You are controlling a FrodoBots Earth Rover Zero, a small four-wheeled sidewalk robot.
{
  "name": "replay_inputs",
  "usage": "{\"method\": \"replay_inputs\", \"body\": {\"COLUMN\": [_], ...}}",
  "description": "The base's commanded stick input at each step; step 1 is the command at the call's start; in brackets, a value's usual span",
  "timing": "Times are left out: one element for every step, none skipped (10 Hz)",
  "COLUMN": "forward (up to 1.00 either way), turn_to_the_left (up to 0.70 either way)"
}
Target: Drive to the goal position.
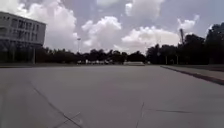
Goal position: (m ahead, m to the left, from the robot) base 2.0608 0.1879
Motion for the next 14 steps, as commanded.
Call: {"method": "replay_inputs", "body": {"forward": [0.70, 0.70, 0.70, 0.70, 0.70, 0.70, 0.70, 0.70, 0.70, 0.70, 0.70, 0.70, 0.70, 0.70], "turn_to_the_left": [0.06, 0.06, 0.06, 0.06, 0.06, 0.06, 0.06, 0.06, 0.06, 0.06, 0.06, 0.06, 0.06, 0.06]}}
